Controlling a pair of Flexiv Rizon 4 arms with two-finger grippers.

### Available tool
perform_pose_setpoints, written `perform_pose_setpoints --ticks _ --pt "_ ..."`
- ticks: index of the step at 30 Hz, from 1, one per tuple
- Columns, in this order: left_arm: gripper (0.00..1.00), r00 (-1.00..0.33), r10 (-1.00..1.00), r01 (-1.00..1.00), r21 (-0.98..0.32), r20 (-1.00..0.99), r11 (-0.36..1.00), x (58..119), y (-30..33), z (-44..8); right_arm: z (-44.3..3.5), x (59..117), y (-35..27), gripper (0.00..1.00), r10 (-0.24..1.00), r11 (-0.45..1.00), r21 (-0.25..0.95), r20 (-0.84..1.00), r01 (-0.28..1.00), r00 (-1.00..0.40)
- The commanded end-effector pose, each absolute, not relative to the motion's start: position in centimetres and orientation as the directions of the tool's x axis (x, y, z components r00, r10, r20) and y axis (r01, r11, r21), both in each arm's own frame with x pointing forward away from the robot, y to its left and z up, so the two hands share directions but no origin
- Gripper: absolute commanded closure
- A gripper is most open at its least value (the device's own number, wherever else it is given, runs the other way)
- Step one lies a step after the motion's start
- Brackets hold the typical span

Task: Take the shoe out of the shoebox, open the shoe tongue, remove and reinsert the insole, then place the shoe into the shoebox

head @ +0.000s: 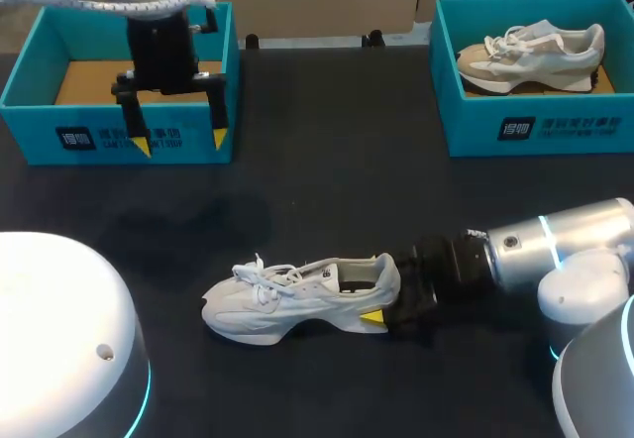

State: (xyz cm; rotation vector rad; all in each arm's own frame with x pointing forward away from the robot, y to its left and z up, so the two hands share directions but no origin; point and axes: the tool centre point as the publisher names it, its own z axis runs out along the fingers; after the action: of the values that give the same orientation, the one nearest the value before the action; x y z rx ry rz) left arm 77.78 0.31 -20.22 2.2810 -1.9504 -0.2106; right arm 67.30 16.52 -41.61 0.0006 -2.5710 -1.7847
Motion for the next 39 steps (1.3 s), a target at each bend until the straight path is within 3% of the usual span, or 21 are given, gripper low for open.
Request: perform_pose_setpoints --ticks 1,10,17,25,37,39 --pt "0.00 0.151 -0.988 -0.966 0.207 -0.028 -0.154 78.5 0.1 -20.2 -41.8 67.3 16.5 1.00 -0.007 0.353 0.936 0.010 0.007 -1.000" --pt "0.00 0.147 -0.989 -0.968 0.202 -0.030 -0.150 78.2 -0.1 -20.4 -41.8 67.3 16.5 1.00 -0.007 0.353 0.936 0.010 0.007 -1.000" --pt "0.00 0.123 -0.992 -0.987 0.103 -0.024 -0.125 71.8 -4.2 -21.8 -41.8 67.3 16.5 1.00 -0.007 0.353 0.936 0.010 0.007 -1.000" --pt "0.00 0.017 -0.997 -0.988 0.152 -0.075 -0.029 68.5 -8.5 -23.0 -41.8 67.3 16.5 1.00 -0.007 0.353 0.936 0.010 0.007 -1.000" --pt "0.00 0.017 -0.997 -0.988 0.152 -0.075 -0.029 68.5 -8.5 -23.0 -41.8 67.3 16.5 1.00 -0.007 0.353 0.936 0.010 0.007 -1.000" --pt "0.00 0.000 -0.995 -0.975 0.220 -0.101 -0.023 68.9 -10.2 -23.8 -41.8 67.3 16.5 1.00 -0.007 0.353 0.936 0.010 0.007 -1.000"
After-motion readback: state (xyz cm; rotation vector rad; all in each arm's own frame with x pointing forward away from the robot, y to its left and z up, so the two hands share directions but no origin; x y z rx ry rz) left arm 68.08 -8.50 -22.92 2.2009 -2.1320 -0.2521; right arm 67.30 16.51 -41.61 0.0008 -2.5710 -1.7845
